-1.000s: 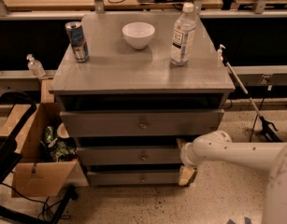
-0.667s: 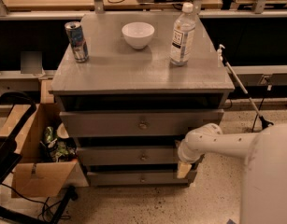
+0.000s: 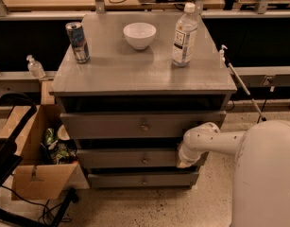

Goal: Open middle drawer

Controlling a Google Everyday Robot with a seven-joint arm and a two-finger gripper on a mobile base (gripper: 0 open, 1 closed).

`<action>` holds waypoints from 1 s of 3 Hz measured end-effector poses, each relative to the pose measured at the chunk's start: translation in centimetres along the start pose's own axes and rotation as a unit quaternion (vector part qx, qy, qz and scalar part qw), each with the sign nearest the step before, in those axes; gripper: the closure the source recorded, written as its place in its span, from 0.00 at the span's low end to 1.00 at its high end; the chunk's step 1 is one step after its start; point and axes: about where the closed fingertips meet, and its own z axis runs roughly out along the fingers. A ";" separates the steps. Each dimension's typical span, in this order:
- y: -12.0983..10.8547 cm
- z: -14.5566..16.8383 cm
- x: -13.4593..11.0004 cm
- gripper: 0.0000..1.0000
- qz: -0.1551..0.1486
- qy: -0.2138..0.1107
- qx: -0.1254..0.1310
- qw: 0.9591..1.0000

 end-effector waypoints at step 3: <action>1.2 -1.5 0.1 1.00 0.008 0.000 -0.003 1.000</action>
Offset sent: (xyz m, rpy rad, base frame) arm -0.2758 -0.0782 0.1750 -0.0776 0.1259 -0.2627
